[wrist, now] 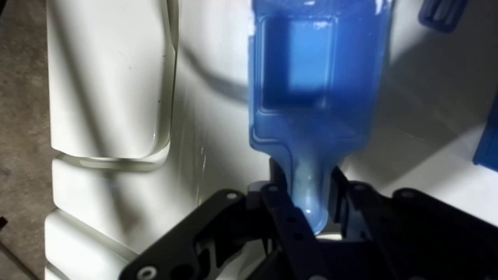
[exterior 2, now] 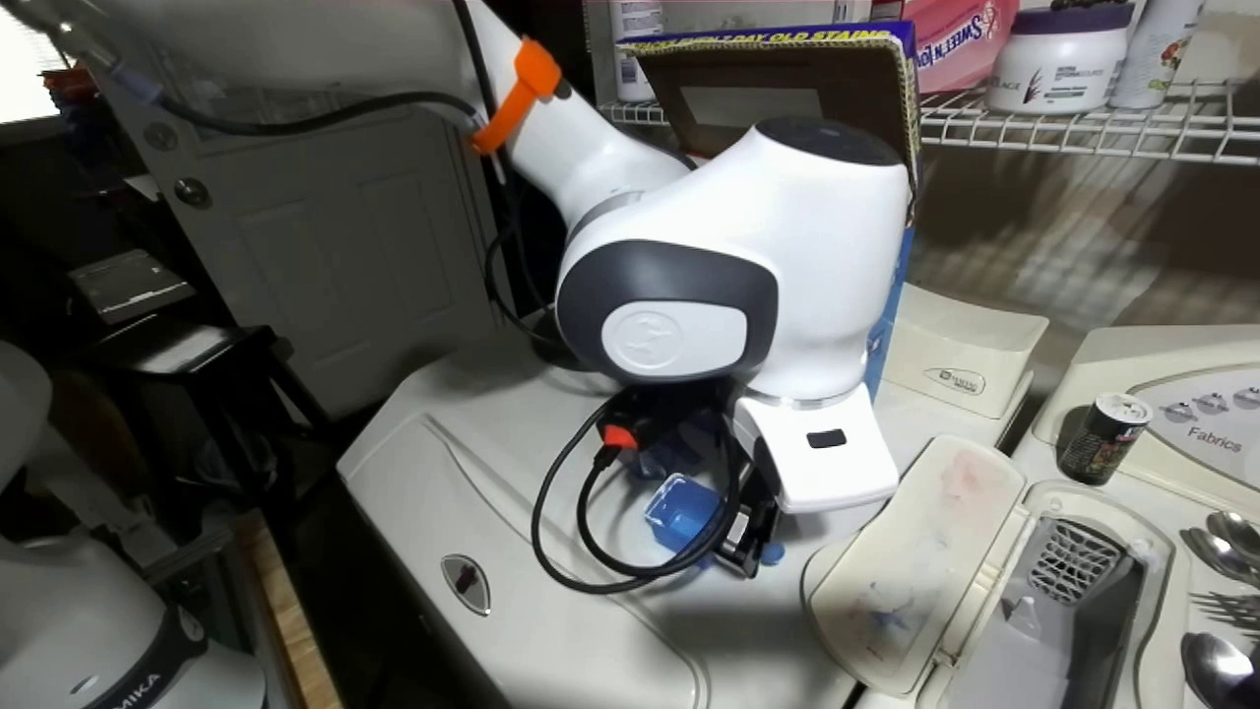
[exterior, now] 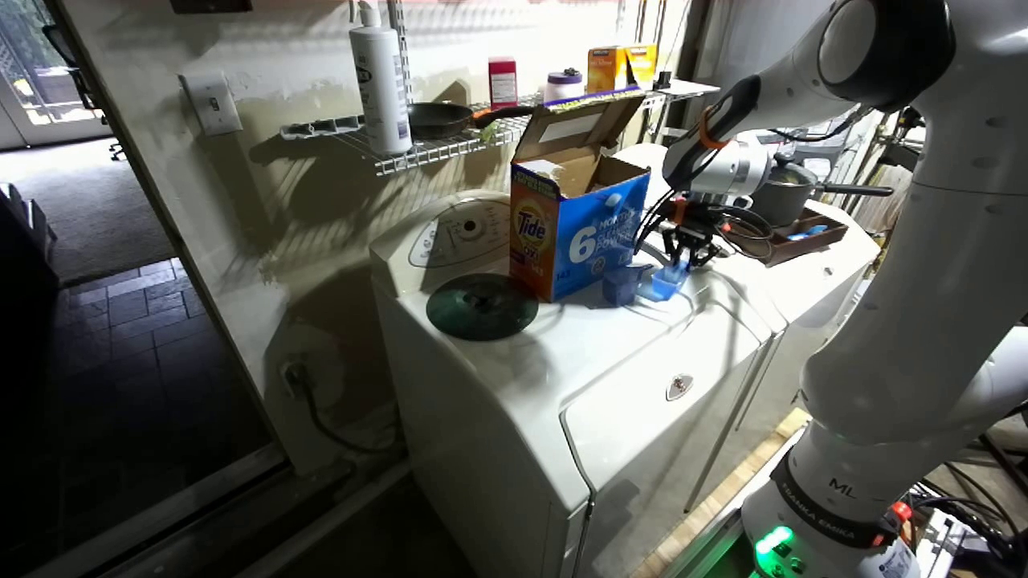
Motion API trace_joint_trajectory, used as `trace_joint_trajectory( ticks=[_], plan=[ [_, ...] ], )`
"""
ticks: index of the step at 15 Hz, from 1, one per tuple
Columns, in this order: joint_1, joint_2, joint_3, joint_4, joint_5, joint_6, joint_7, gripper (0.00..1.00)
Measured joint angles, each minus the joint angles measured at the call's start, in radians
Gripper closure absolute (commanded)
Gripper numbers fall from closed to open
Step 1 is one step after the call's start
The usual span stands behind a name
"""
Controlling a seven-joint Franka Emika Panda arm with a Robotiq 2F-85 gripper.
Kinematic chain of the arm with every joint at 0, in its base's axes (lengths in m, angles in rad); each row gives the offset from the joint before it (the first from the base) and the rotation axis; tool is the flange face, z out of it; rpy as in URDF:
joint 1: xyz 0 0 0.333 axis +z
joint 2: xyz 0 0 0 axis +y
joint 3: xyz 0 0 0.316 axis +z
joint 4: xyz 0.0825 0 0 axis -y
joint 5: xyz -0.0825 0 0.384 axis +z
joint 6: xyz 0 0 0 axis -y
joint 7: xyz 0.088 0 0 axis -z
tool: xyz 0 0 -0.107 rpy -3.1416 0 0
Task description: Use the light blue scoop to scoop up some objects from the blue bowl
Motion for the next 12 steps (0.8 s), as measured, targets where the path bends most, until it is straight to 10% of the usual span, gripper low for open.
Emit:
trace_joint_trajectory(
  ticks=[12],
  plan=[
    [0.008, -0.059, -0.015, 0.047, 0.0, -0.033, 0.002, 0.99]
  ],
)
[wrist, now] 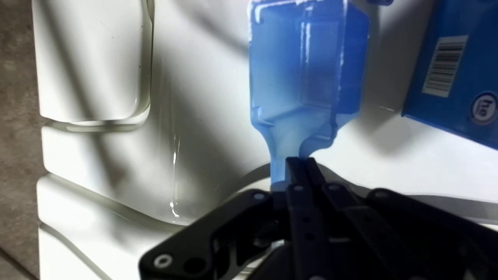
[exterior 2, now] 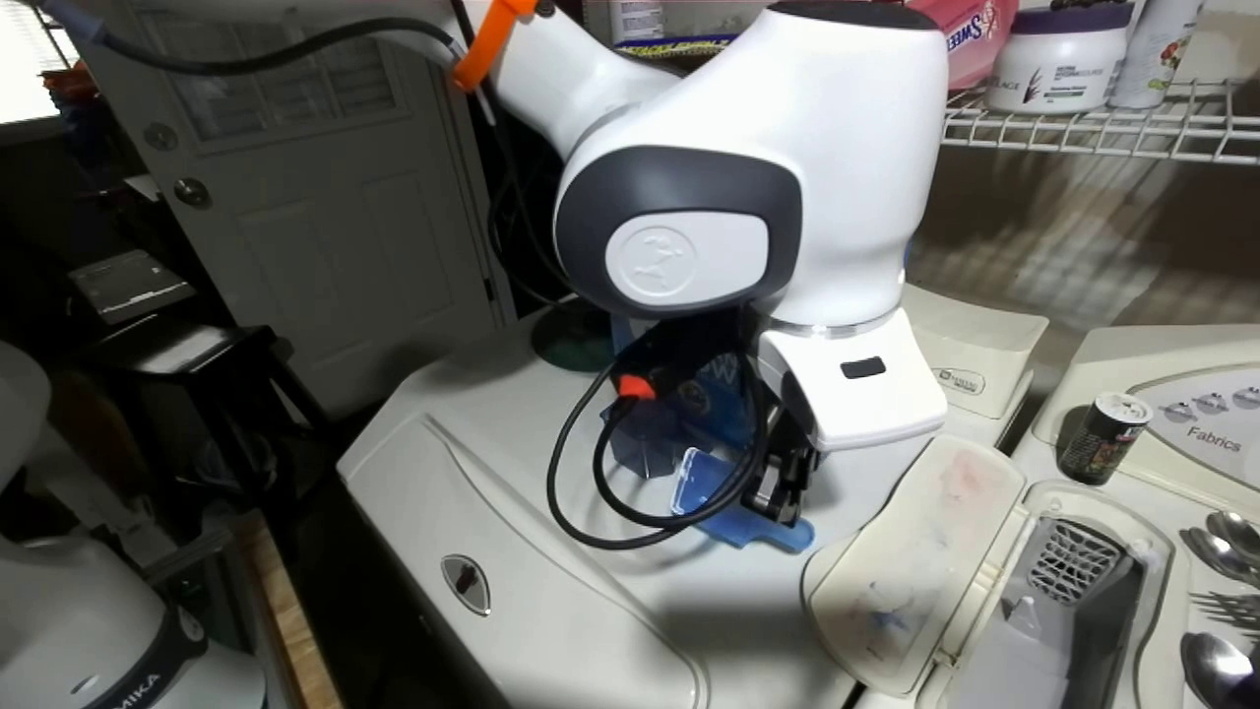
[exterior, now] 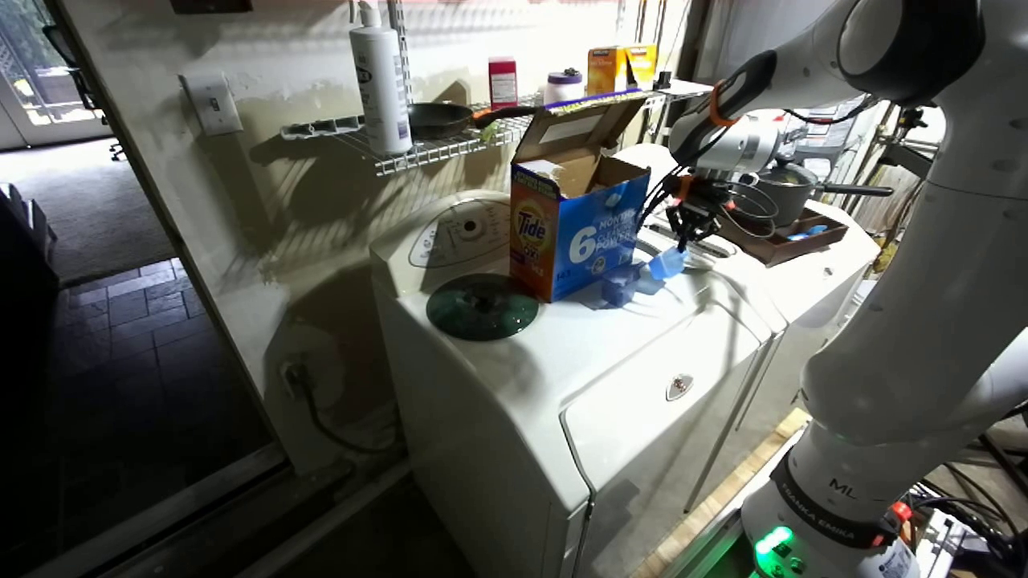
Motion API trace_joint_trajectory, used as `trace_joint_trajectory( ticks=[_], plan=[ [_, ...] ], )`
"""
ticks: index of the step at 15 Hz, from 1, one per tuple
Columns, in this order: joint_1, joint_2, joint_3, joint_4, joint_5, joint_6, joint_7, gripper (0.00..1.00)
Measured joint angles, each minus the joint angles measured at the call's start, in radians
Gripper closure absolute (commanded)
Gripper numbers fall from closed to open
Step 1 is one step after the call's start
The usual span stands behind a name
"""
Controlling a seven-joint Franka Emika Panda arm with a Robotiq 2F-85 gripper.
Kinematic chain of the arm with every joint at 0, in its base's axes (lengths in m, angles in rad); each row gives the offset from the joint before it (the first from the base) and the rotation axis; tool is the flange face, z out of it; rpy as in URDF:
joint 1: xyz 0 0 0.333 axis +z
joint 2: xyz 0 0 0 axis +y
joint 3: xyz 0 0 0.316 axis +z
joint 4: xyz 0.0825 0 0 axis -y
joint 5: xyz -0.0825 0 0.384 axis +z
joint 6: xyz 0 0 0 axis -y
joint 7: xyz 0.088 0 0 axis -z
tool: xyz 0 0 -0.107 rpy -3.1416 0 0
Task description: Use the light blue scoop to scoop up some objects from the blue bowl
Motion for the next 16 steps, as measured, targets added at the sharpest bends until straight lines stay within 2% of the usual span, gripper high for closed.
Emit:
trace_joint_trajectory(
  ticks=[4, 9, 16],
  plan=[
    [0.008, -0.016, 0.0, 0.01, 0.0, -0.064, -0.003, 0.99],
    [0.007, -0.121, -0.001, 0.052, -0.001, -0.166, -0.002, 0.99],
    [0.011, -0.246, 0.018, 0.088, -0.001, -0.158, 0.035, 0.99]
  ],
)
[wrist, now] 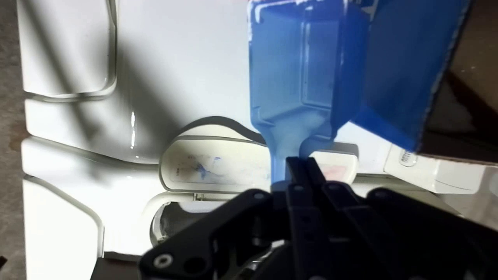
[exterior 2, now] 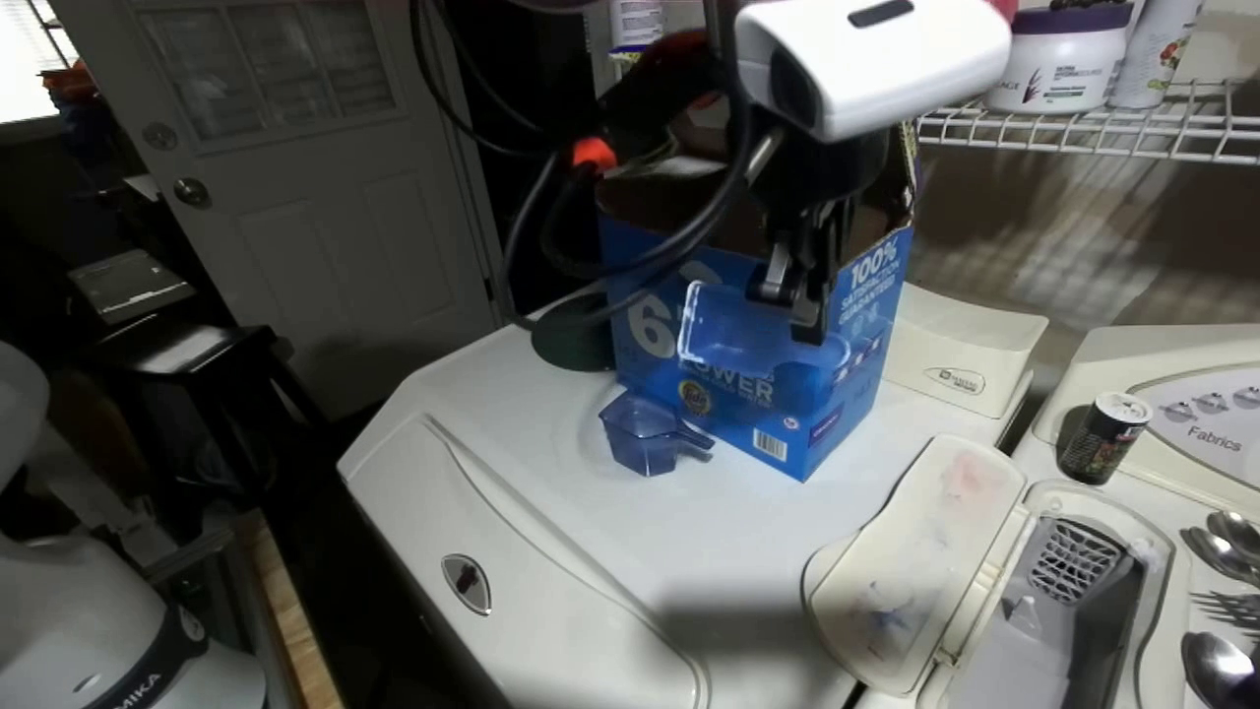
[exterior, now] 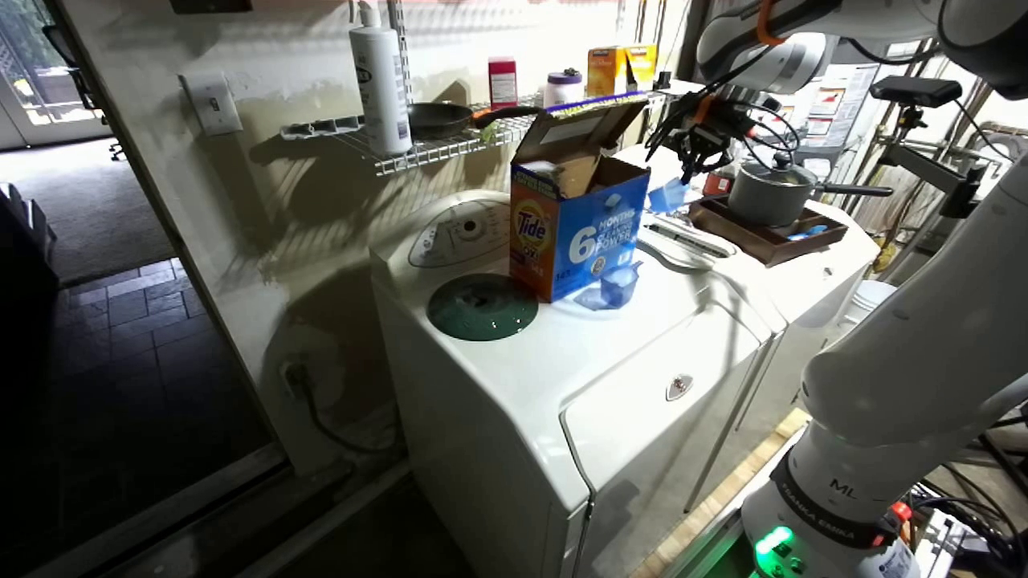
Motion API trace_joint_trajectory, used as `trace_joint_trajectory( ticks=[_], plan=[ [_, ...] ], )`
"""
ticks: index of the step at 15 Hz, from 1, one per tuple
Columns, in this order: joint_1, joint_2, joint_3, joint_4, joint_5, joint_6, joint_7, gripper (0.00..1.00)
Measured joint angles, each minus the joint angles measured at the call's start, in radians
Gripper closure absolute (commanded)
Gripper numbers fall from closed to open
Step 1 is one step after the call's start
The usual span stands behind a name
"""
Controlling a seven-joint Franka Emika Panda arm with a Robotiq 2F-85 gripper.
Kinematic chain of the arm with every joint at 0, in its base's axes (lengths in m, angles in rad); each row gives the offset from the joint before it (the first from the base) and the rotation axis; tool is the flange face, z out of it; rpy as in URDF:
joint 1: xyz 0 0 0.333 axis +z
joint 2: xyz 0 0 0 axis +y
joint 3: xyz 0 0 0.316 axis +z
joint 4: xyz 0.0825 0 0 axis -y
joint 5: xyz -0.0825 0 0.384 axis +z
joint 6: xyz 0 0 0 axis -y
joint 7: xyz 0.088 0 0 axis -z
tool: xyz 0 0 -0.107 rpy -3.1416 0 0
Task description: Use the light blue scoop to scoop up some objects from the blue bowl
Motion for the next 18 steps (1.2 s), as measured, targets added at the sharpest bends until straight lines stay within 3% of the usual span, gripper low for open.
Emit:
trace_joint_trajectory(
  ticks=[9, 18],
  plan=[
    [0.074, -0.079, 0.102, 0.017, 0.049, 0.198, 0.037, 0.99],
    [0.144, 0.045, 0.144, -0.01, 0.135, 0.408, 0.02, 0.99]
  ],
)
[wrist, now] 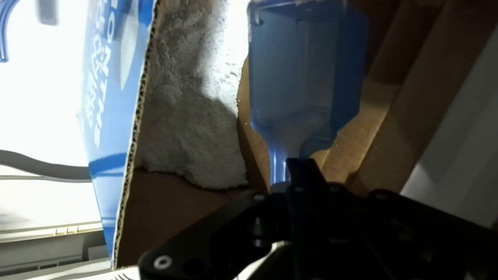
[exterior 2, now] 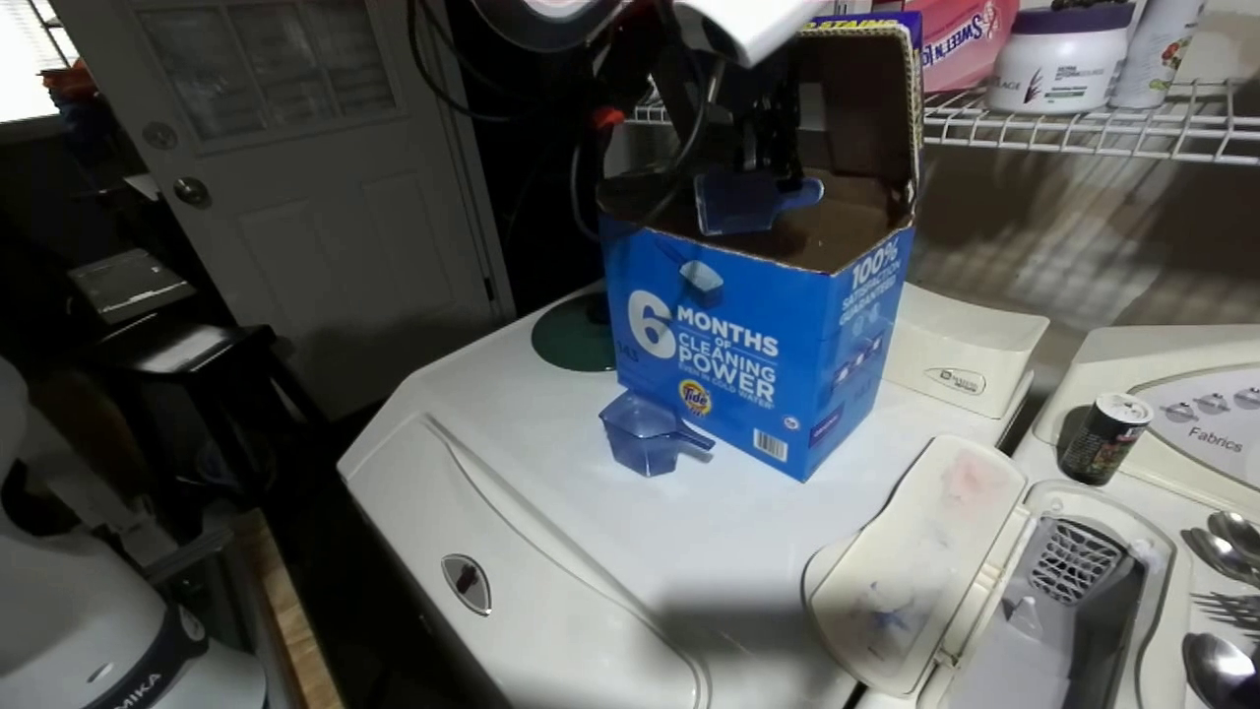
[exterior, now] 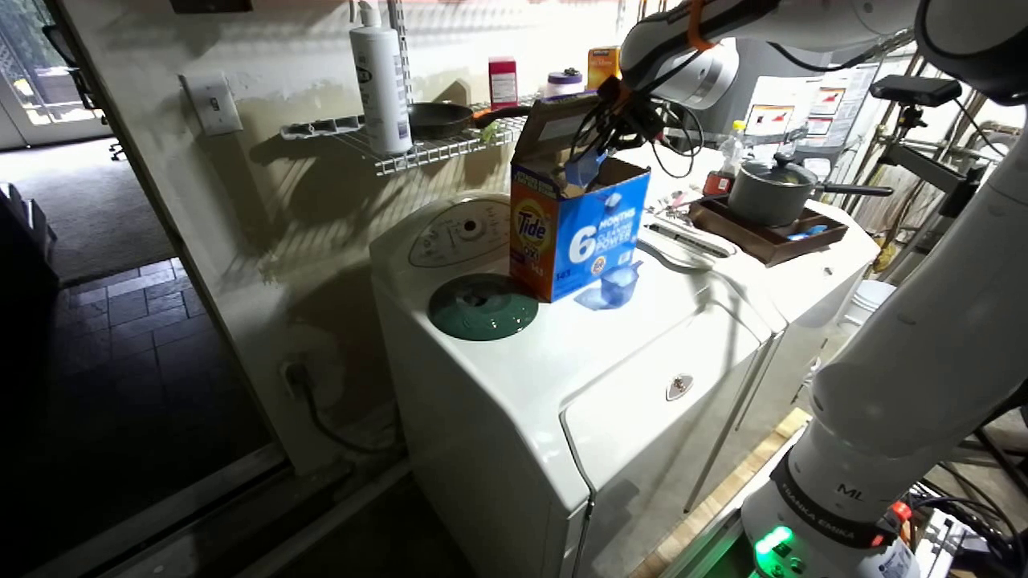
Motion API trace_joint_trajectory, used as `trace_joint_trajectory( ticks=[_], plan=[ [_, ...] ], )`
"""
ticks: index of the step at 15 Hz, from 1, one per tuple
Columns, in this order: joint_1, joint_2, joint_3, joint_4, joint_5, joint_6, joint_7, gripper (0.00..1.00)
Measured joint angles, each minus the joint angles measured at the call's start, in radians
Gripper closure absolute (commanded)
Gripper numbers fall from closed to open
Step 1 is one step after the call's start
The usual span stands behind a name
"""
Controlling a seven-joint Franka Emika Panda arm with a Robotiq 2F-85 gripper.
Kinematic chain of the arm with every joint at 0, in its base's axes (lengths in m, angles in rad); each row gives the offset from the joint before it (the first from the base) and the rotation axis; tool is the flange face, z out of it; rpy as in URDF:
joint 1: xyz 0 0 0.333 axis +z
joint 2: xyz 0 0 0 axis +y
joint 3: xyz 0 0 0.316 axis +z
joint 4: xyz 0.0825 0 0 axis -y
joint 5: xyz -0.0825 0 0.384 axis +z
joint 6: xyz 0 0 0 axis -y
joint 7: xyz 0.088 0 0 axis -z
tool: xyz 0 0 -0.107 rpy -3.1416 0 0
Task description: Use the light blue scoop to scoop up some objects from the blue bowl
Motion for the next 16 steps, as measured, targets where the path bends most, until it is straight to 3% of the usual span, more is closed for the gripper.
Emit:
trace_joint_trajectory(
  ticks=[7, 16],
  plan=[
    [0.007, 0.103, 0.0, -0.021, 0.062, 0.047, -0.034, 0.99],
    [0.009, 0.141, 0.004, -0.02, 0.114, 0.077, -0.045, 0.99]
  ],
)
